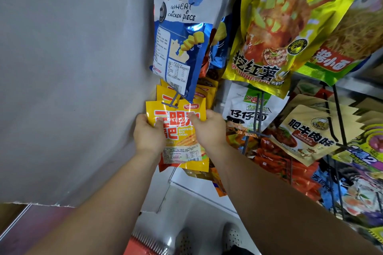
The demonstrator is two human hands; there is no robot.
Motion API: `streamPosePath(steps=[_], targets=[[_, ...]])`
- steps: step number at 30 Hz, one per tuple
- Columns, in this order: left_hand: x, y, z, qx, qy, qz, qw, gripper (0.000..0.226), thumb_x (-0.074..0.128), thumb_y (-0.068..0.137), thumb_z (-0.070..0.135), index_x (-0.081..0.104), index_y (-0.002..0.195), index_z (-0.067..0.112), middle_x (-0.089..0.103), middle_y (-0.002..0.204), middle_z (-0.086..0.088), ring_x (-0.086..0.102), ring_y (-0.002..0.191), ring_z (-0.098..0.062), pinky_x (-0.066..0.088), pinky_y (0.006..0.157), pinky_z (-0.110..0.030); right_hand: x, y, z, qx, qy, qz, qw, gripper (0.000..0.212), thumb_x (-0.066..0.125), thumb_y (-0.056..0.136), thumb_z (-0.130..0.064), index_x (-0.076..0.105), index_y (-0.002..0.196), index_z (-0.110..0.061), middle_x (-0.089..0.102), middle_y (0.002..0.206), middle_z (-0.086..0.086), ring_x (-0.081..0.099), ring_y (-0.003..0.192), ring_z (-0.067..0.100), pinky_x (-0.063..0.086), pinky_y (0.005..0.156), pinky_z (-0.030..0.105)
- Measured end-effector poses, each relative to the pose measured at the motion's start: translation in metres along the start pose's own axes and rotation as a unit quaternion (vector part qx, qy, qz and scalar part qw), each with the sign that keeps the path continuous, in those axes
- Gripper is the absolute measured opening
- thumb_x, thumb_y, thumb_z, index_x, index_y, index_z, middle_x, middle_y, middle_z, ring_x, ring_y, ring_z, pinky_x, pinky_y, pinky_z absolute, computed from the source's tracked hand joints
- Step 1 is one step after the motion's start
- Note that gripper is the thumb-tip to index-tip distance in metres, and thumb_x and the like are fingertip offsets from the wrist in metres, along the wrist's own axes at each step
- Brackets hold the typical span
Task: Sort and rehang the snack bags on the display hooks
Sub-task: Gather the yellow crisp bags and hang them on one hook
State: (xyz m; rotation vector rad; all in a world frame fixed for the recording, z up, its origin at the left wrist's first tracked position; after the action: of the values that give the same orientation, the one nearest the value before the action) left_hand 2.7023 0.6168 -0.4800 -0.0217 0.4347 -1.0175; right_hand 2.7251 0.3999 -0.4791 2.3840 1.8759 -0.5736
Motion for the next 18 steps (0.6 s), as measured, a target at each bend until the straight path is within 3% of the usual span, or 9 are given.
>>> streamPosePath(steps=[5, 8, 9, 11, 13, 15, 18], targets=[[0.012, -0.004, 0.004, 0.011, 0.055, -0.037, 0.998, 0.020, 0.059, 0.101, 0.024, 0.056, 0.117, 0.013, 0.068, 0.114, -0.004, 0.066, 0.099, -0.025, 0.056, 0.090, -0.044, -0.006, 0.007, -0.005, -0.013, -0.034, 0.039, 0.999, 0.039, 0.070, 0.093, -0.038, 0.063, 0.070, -0.007, 0.069, 0.068, 0.010, 0.064, 0.063, 0.030, 0.055, 0.060, 0.041], [0.019, -0.012, 0.004, 0.070, 0.084, -0.052, 0.993, 0.023, 0.059, 0.098, 0.022, 0.048, 0.116, 0.015, 0.062, 0.116, -0.007, 0.065, 0.104, -0.028, 0.057, 0.089, -0.049, -0.008, 0.014, -0.008, -0.018, -0.039, 0.068, 0.997, 0.052, 0.068, 0.091, -0.042, 0.057, 0.073, 0.006, 0.062, 0.070, 0.026, 0.055, 0.057, 0.037, 0.046, 0.053, 0.040], [0.024, -0.015, 0.004, 0.096, 0.104, -0.067, 0.988, 0.029, 0.059, 0.098, 0.023, 0.047, 0.124, 0.018, 0.060, 0.122, -0.005, 0.063, 0.108, -0.027, 0.056, 0.090, -0.049, -0.009, 0.017, -0.009, -0.014, -0.039, 0.072, 0.997, 0.054, 0.068, 0.091, -0.042, 0.055, 0.072, 0.007, 0.061, 0.070, 0.028, 0.050, 0.054, 0.033, 0.041, 0.052, 0.037], [0.041, -0.020, 0.002, 0.129, 0.139, -0.133, 0.973, 0.050, 0.057, 0.101, 0.022, 0.041, 0.148, 0.026, 0.051, 0.142, 0.000, 0.056, 0.123, -0.022, 0.054, 0.099, -0.046, -0.011, 0.022, -0.010, 0.001, -0.053, 0.071, 0.996, 0.057, 0.068, 0.092, -0.043, 0.047, 0.063, 0.002, 0.052, 0.063, 0.025, 0.041, 0.052, 0.025, 0.032, 0.053, 0.032], [0.056, -0.019, -0.001, 0.128, 0.176, -0.190, 0.957, 0.062, 0.054, 0.103, 0.022, 0.030, 0.159, 0.028, 0.030, 0.164, -0.001, 0.038, 0.146, -0.026, 0.046, 0.112, -0.049, -0.012, 0.028, -0.010, 0.015, -0.078, 0.061, 0.995, 0.057, 0.068, 0.092, -0.045, 0.041, 0.058, -0.008, 0.043, 0.056, 0.014, 0.040, 0.052, 0.024, 0.031, 0.054, 0.033], [0.066, -0.014, -0.003, 0.116, 0.205, -0.225, 0.945, 0.067, 0.055, 0.103, 0.022, 0.024, 0.162, 0.028, 0.012, 0.171, 0.001, 0.024, 0.154, -0.028, 0.039, 0.117, -0.050, -0.012, 0.034, -0.010, 0.025, -0.108, 0.043, 0.993, 0.057, 0.066, 0.093, -0.048, 0.040, 0.057, -0.012, 0.043, 0.056, 0.009, 0.044, 0.055, 0.026, 0.034, 0.055, 0.034], [0.074, -0.007, 0.002, 0.131, 0.235, -0.251, 0.930, 0.069, 0.056, 0.102, 0.022, 0.022, 0.162, 0.026, 0.009, 0.171, 0.002, 0.020, 0.155, -0.028, 0.035, 0.120, -0.049, -0.013, 0.039, -0.011, 0.037, -0.153, 0.010, 0.987, 0.058, 0.062, 0.096, -0.051, 0.039, 0.057, -0.014, 0.045, 0.057, 0.005, 0.048, 0.060, 0.026, 0.034, 0.056, 0.032]])
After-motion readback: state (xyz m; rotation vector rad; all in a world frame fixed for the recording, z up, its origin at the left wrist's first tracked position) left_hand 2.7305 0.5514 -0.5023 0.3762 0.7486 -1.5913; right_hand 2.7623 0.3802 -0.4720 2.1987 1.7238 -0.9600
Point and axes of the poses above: each hand's wrist, its own y-axis towards the middle knuckle, its own x-axis out of the palm, z = x × y, the point moved 9 cm from there along y, towards the middle knuckle
